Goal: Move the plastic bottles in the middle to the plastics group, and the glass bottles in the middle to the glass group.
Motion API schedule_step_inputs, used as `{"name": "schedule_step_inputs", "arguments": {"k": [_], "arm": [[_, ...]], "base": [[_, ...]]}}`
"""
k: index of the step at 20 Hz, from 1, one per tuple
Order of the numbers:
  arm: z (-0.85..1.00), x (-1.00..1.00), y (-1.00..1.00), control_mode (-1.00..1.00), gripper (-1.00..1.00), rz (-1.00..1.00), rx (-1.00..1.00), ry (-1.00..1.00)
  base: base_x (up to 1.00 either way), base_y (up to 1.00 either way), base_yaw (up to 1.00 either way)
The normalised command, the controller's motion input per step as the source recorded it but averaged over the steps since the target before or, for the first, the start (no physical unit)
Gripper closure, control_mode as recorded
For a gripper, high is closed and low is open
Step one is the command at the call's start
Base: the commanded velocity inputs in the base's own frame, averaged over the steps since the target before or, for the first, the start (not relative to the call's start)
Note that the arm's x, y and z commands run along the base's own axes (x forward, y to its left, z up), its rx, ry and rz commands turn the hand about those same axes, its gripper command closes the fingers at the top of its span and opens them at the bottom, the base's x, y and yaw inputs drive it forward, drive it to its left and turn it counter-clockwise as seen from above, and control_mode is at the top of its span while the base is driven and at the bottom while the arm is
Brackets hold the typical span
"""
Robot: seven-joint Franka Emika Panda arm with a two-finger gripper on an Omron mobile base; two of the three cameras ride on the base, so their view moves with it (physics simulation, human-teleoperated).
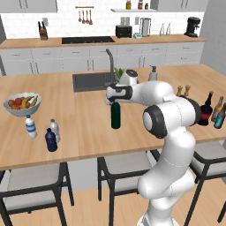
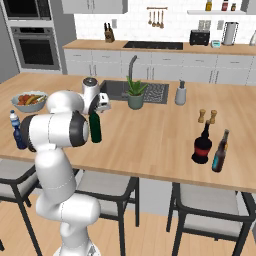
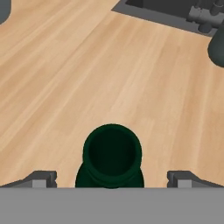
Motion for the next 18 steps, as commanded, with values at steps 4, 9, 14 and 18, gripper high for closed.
{"name": "schedule_step_inputs", "arguments": {"k": [4,9,14,18], "arm": [[0.00,0.19,0.00,-1.00,-1.00,-0.10,0.00,0.00],[0.00,0.11,0.00,-1.00,-1.00,-0.04,0.00,0.00],[-0.01,0.01,0.00,-1.00,-1.00,0.00,0.00,0.00],[0.00,0.00,0.00,-1.00,1.00,0.00,0.00,0.00]], "base": [[0.00,0.00,0.00],[0.00,0.00,0.00],[0.00,0.00,0.00],[0.00,0.00,0.00]]}}
